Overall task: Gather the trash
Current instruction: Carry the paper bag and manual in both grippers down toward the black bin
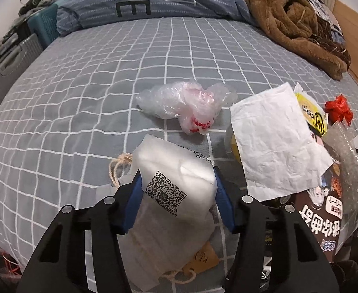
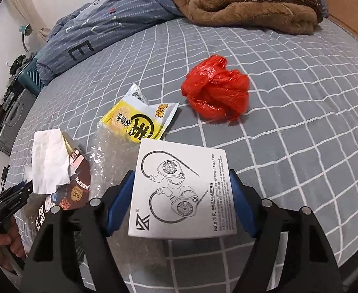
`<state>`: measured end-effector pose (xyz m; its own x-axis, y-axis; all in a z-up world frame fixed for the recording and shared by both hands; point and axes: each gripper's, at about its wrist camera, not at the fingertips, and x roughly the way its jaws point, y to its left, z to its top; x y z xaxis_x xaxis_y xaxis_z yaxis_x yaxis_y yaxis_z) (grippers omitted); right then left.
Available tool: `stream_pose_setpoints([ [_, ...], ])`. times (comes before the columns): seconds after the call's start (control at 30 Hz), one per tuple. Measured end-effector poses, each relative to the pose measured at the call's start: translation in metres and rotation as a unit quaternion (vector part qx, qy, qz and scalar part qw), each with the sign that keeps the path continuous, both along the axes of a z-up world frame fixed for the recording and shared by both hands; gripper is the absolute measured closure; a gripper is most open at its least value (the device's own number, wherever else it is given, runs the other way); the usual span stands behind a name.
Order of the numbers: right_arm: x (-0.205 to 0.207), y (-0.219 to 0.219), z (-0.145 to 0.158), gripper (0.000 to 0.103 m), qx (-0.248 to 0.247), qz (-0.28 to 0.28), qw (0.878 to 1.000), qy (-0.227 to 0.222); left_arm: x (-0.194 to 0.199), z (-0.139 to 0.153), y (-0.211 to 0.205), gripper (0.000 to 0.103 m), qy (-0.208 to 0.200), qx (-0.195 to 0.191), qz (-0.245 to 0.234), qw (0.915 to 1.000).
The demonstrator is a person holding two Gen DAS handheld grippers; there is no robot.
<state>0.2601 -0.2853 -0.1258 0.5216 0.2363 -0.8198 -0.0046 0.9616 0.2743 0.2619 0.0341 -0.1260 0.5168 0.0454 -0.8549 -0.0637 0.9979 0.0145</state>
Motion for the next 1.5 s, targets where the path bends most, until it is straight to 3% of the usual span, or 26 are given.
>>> stream_pose_setpoints([
  [0.8,-0.075,0.005,0.087,0.032,-0.056,0.008,0.995,-0.08,-0.078,0.083,-0.017,0.05,-0.047,-0.005,0.005,0.9988],
  [1.5,-0.184,0.027,0.123,0.032,-0.056,0.034,0.992,-0.109,-0.169,0.114,-0.053,0.05,-0.069,-0.022,-0.007,0.9974],
])
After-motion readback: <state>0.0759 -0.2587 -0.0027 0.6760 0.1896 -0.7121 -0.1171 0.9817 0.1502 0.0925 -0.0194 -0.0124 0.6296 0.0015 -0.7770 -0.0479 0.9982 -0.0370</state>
